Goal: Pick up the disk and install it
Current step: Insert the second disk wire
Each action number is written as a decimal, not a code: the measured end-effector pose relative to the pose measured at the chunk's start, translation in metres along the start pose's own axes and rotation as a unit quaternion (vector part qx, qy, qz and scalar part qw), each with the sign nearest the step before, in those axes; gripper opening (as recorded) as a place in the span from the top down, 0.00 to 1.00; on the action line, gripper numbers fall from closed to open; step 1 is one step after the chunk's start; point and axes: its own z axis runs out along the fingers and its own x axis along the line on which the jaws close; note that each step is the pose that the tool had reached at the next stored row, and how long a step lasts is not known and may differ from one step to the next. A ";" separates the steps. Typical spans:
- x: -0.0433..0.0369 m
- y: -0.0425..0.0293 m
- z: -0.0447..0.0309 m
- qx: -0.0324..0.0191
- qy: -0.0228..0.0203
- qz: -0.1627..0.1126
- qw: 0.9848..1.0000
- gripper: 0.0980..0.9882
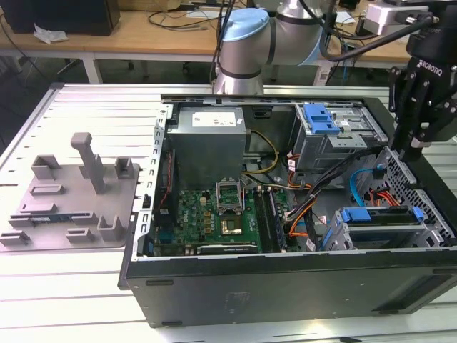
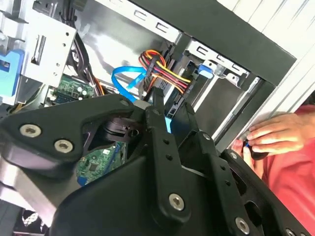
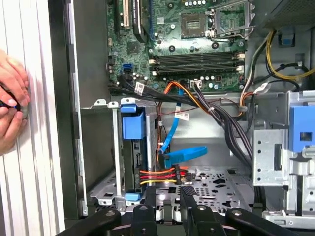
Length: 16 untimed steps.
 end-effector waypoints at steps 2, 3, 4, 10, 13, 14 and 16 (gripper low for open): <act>-0.0026 0.0032 -0.0004 0.001 0.007 -0.005 1.000 0.74; -0.0039 0.0057 -0.0004 0.001 0.013 -0.010 1.000 0.74; -0.0046 0.0069 -0.0004 0.001 0.016 -0.012 1.000 0.74; -0.0071 0.0173 0.0035 0.003 0.024 -0.028 0.999 0.74; -0.0081 0.0186 0.0089 0.004 0.024 -0.035 0.999 0.74; -0.0085 0.0190 0.0115 0.004 0.024 -0.036 0.999 0.74; -0.0092 0.0196 0.0151 0.005 0.024 -0.038 0.999 0.74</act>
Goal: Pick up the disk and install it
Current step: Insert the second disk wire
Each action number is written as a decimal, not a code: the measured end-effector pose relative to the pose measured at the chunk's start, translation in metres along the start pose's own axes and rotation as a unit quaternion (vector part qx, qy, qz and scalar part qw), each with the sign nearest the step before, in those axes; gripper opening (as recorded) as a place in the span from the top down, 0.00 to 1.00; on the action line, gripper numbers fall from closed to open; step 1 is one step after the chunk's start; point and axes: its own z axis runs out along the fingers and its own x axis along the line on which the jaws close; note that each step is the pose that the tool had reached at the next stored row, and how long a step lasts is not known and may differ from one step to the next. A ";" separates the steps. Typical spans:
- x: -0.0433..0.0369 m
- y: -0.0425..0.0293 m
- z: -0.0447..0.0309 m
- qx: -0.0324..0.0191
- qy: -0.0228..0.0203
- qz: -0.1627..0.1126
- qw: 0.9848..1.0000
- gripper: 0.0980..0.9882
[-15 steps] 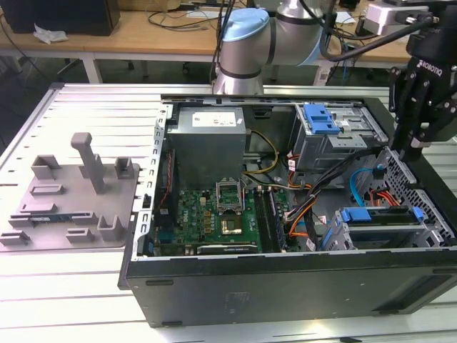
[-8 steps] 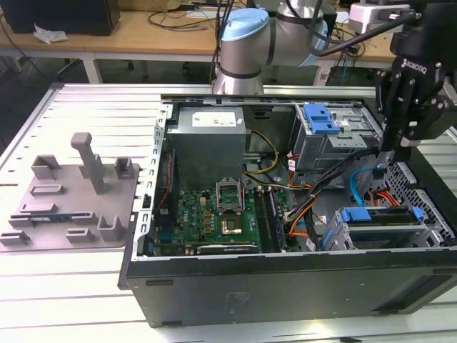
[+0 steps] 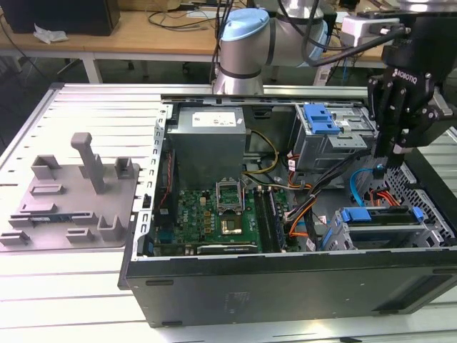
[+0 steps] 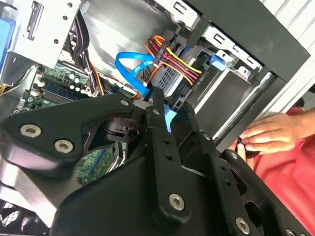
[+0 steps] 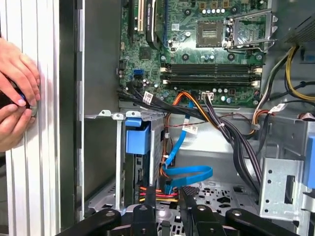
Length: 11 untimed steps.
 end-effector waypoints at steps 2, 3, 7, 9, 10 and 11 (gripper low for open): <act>-0.0007 0.0004 0.0027 0.000 0.001 -0.002 1.000 0.74; -0.0011 0.0006 0.0046 0.000 0.002 -0.002 1.000 0.74; -0.0023 0.0011 0.0096 -0.001 0.009 -0.004 1.000 0.74; -0.0026 0.0013 0.0110 -0.002 0.018 -0.005 1.000 0.74; -0.0029 0.0013 0.0116 -0.002 0.022 -0.005 1.000 0.74; -0.0036 0.0016 0.0122 -0.002 0.028 -0.005 1.000 0.74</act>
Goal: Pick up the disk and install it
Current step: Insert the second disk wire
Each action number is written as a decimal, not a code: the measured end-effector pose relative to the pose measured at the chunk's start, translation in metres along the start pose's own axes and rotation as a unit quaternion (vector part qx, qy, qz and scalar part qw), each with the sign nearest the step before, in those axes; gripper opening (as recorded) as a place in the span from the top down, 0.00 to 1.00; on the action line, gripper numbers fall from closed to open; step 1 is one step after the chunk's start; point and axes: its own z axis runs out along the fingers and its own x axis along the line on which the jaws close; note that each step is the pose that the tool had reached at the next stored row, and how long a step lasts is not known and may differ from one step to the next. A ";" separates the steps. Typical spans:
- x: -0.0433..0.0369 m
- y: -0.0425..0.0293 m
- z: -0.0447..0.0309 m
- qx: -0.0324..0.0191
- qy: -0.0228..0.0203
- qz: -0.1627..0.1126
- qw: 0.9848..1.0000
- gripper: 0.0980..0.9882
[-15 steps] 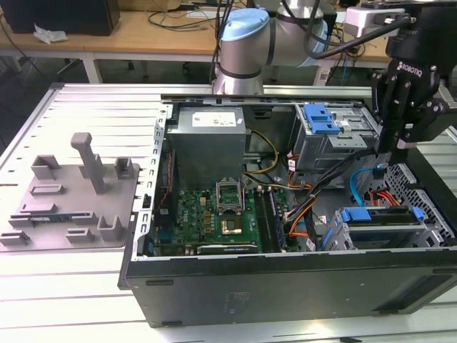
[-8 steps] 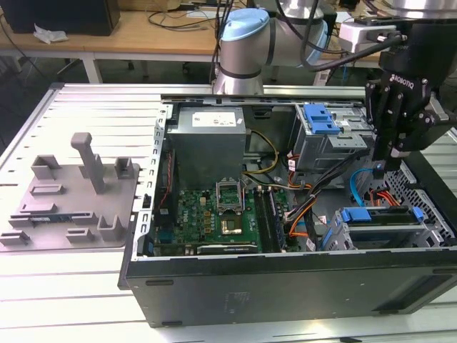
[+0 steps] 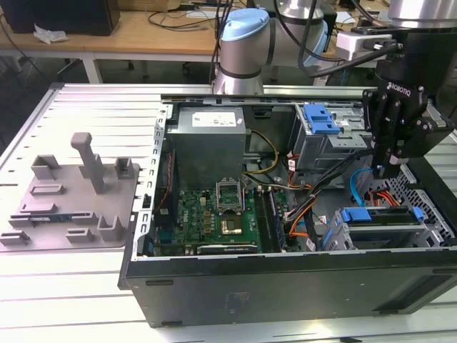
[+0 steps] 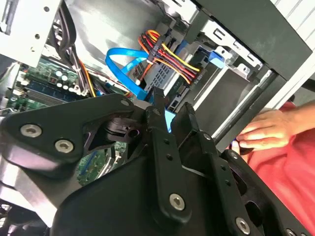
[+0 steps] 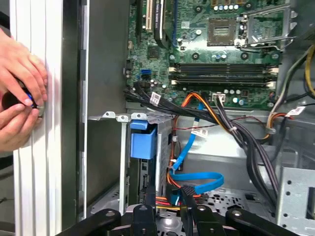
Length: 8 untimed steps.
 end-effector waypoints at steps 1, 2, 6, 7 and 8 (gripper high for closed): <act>-0.0026 0.0004 -0.0006 0.000 0.007 0.000 1.000 0.74; -0.0037 0.0006 -0.0008 0.000 0.008 -0.001 1.000 0.74; -0.0041 0.0008 -0.0010 -0.003 0.010 0.007 1.000 0.74; -0.0042 0.0007 -0.0009 -0.005 0.011 0.013 1.000 0.74; -0.0044 0.0007 -0.0009 -0.006 0.012 0.018 1.000 0.74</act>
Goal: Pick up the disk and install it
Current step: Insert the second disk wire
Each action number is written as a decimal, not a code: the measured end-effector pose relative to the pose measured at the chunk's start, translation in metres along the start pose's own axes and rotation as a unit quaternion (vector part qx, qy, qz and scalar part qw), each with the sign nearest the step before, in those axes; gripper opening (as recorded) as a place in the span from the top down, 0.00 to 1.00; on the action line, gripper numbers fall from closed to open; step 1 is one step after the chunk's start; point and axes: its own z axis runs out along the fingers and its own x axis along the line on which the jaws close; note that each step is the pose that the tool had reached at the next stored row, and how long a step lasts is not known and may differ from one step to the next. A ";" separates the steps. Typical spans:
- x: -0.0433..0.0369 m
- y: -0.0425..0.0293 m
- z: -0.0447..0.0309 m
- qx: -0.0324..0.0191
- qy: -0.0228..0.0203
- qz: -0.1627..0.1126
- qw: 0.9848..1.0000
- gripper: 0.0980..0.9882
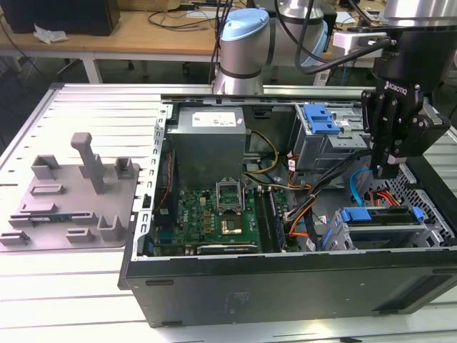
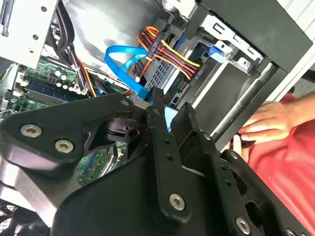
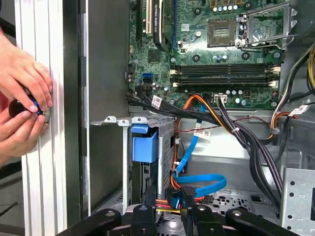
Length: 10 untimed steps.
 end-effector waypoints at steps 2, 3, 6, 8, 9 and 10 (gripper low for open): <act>-0.0012 -0.0001 -0.0004 -0.001 0.003 0.003 1.000 0.74; -0.0039 -0.0008 -0.0009 -0.001 0.008 0.003 1.000 0.74; -0.0102 -0.0015 -0.0014 -0.002 0.019 0.003 1.000 0.74; -0.0133 -0.0016 -0.0009 -0.002 0.024 0.002 1.000 0.74; -0.0149 -0.0016 -0.0001 -0.002 0.025 0.002 1.000 0.74; -0.0152 -0.0016 0.0001 -0.002 0.026 0.002 1.000 0.74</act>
